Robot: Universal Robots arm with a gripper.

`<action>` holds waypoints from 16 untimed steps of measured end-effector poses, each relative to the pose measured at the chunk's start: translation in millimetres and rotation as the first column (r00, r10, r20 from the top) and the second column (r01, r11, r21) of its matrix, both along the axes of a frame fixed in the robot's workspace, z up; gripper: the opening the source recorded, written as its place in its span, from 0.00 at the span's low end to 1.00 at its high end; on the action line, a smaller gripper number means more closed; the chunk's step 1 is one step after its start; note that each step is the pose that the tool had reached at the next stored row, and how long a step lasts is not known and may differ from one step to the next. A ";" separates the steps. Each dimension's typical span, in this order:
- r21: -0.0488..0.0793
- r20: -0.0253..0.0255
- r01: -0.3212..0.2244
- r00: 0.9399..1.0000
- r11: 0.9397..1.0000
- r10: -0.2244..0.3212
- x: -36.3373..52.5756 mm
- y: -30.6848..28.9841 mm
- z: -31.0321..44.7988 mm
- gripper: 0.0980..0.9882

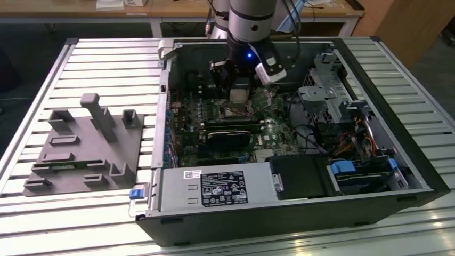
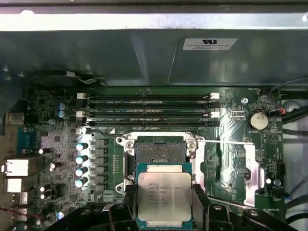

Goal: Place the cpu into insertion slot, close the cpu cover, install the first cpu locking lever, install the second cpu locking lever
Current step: 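Place the cpu into insertion slot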

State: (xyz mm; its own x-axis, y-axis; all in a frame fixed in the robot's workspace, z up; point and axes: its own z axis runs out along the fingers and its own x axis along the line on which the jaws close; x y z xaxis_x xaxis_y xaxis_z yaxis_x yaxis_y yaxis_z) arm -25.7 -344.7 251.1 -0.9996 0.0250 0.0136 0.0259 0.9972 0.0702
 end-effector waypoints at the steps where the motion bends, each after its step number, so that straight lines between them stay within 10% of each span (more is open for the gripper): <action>1: -0.001 0.000 0.000 1.000 1.000 0.000 0.0 0.4 -1.2 0.49; 9: -0.001 0.000 0.010 1.000 1.000 -0.010 0.0 0.7 -2.7 0.49; 16: -0.001 0.000 0.123 0.992 0.992 -0.123 0.0 0.7 -3.4 0.49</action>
State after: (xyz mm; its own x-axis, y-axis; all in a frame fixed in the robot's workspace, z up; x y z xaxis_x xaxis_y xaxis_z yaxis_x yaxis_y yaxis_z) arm -25.7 -344.0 247.7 -0.9889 0.1477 0.0137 0.1483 0.9865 0.0693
